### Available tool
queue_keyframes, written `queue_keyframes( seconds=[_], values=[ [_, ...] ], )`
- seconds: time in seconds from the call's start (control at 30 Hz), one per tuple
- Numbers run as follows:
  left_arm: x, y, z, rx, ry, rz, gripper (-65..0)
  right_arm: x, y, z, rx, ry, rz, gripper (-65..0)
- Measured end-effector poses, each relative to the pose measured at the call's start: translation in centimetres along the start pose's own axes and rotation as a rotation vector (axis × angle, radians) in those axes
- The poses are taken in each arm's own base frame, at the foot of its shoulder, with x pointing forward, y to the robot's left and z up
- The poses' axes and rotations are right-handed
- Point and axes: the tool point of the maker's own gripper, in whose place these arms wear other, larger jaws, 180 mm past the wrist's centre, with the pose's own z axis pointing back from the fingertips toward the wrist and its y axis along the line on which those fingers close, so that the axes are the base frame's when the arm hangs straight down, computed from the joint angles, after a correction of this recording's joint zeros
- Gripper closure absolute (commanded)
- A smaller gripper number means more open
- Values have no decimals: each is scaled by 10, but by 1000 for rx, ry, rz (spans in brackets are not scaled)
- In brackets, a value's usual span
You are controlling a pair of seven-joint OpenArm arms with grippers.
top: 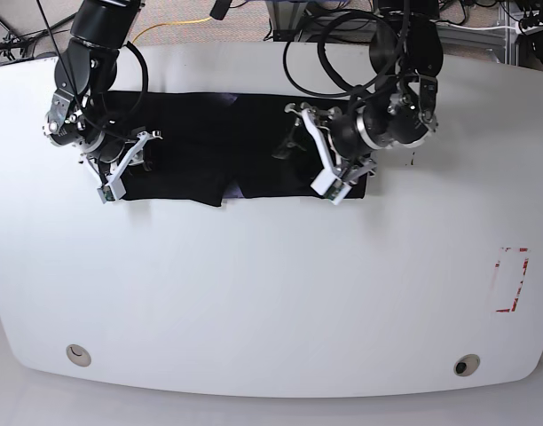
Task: Fold the T-shirt properly
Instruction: 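Fold the left gripper's end of the strip toward the right gripper, then fold the right gripper's end of the strip toward the left gripper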
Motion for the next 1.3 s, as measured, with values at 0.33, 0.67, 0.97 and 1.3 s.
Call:
queue_keyframes(
  seconds=[0.33,0.67,0.97,1.3],
  values=[
    [46,-31,9,-95,-145,53,-371,0,0,0,0,6,2,-203],
    [26,64,56,166,-148,143,-371,16,0,18,-51,14,83,-208],
    [-40,95,58,223,34,204,-367,55,15,46,-72,-14,180,-398],
    [-64,97,58,223,49,249,-367,75,102,43,246,-158,131,-358]
  ],
)
